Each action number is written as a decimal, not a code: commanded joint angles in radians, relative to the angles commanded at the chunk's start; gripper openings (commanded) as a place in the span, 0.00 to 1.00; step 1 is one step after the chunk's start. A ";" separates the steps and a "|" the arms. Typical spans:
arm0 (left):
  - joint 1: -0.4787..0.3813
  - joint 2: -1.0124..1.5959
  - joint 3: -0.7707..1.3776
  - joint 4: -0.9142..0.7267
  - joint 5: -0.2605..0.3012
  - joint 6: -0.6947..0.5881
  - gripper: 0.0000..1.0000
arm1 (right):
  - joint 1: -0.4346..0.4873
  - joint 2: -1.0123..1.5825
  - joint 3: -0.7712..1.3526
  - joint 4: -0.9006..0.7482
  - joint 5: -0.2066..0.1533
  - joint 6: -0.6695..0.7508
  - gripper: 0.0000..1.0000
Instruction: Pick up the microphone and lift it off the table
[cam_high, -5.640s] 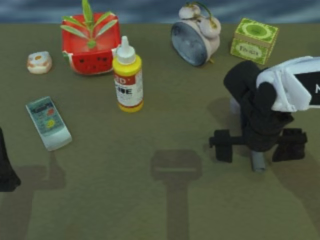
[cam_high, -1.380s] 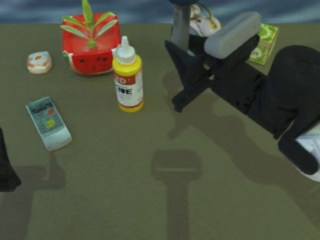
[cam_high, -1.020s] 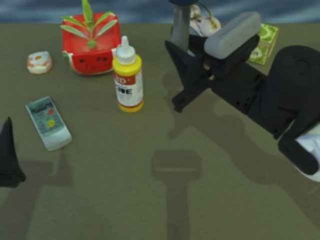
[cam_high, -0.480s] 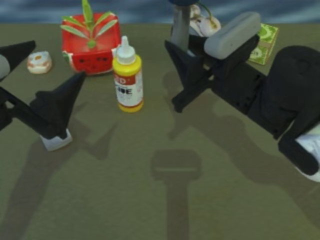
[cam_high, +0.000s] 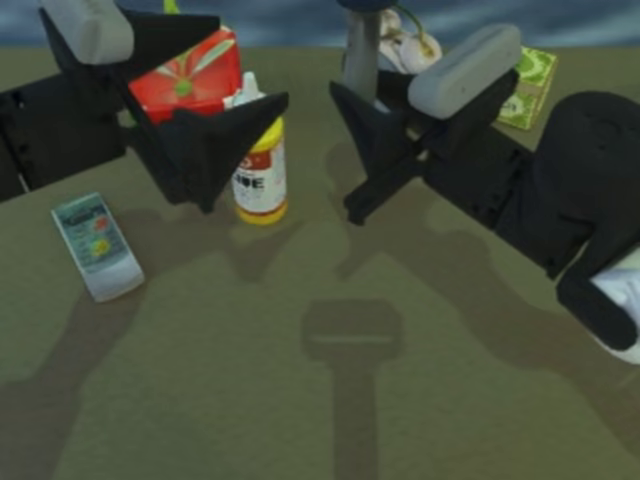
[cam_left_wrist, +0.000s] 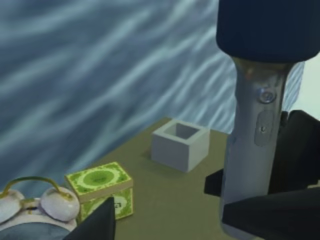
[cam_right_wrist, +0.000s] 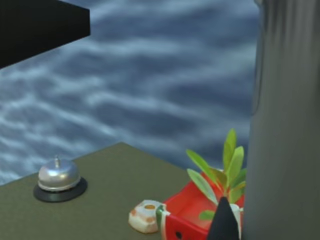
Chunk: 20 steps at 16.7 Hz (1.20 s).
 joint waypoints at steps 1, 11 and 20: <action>-0.005 0.022 0.015 0.010 0.014 0.001 1.00 | 0.000 0.000 0.000 0.000 0.000 0.000 0.00; -0.074 0.138 0.107 0.040 -0.040 -0.001 1.00 | 0.000 0.000 0.000 0.000 0.000 0.000 0.00; -0.224 0.354 0.282 0.087 -0.186 -0.008 1.00 | 0.000 0.000 0.000 0.000 0.000 0.000 0.00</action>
